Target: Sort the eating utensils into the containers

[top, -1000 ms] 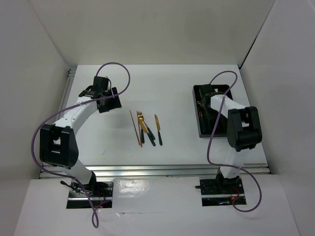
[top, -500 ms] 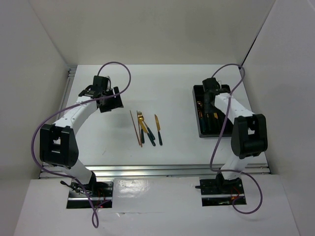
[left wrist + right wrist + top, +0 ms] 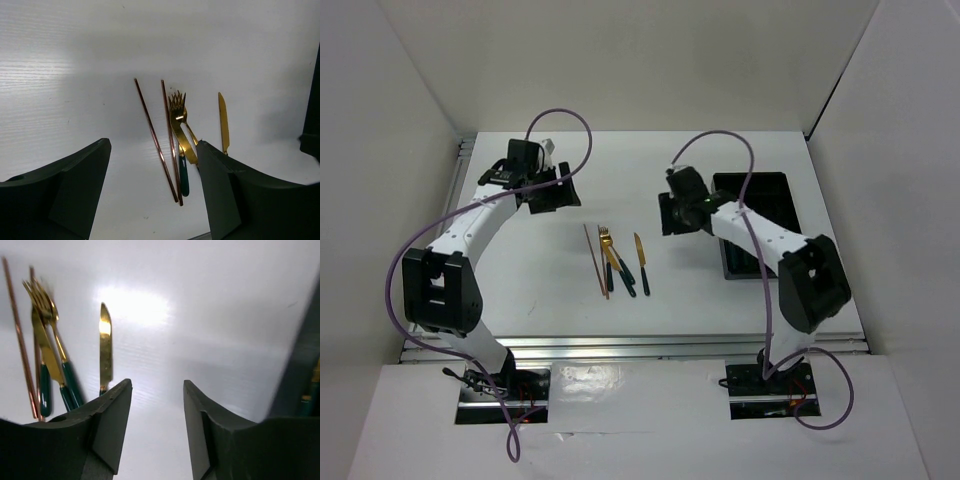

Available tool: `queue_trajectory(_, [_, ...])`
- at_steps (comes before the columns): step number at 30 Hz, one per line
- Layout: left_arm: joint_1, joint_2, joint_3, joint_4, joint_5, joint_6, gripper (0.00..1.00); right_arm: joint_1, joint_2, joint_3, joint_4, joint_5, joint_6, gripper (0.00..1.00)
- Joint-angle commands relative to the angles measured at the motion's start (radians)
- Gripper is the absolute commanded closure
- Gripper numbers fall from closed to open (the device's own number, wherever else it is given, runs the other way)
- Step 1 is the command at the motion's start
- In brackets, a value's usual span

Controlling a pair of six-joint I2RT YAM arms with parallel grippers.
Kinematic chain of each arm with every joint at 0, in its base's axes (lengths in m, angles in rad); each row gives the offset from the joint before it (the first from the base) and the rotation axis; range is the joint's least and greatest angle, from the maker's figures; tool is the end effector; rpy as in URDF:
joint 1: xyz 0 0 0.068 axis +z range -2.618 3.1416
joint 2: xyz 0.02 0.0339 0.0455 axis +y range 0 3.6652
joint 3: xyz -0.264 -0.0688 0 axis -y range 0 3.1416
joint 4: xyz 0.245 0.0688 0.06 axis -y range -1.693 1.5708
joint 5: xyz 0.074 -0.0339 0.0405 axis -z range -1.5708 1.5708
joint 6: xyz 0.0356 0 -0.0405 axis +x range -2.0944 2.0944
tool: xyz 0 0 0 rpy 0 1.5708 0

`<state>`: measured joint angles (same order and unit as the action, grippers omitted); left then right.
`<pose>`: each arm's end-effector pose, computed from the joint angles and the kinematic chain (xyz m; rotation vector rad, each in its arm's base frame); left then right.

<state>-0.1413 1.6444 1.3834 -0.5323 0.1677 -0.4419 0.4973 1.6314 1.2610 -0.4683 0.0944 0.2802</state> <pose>0.3636 -0.0577 0.2938 -0.2778 2.3861 -0.4760 0.3173 0.1684 0.2629 -0.2185 2.4093 0.2457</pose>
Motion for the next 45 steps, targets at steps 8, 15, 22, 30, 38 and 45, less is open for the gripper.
queue_trajectory(8, [0.005, 0.000, -0.014, 0.034, 0.027, 0.009, 0.16, 0.236, 0.117, 0.018, -0.104, 0.061, 0.189, 0.53])
queue_trajectory(15, [0.005, -0.020, -0.023, 0.023, -0.056, -0.009, 0.16, 0.303, 0.136, -0.003, -0.113, 0.074, 0.247, 0.53])
queue_trajectory(22, [0.005, -0.029, -0.034, 0.023, -0.065, -0.009, 0.16, 0.303, 0.154, -0.031, -0.092, 0.065, 0.257, 0.55])
queue_trajectory(30, [0.005, -0.020, -0.034, 0.014, -0.065, -0.009, 0.16, 0.313, 0.199, -0.022, -0.081, 0.036, 0.257, 0.56])
queue_trajectory(38, [0.005, -0.011, -0.024, 0.014, -0.065, -0.009, 0.16, 0.313, 0.248, -0.022, -0.081, 0.025, 0.257, 0.59])
queue_trajectory(45, [0.005, -0.011, -0.024, 0.014, -0.065, -0.009, 0.16, 0.323, 0.297, 0.009, -0.102, 0.045, 0.257, 0.63])
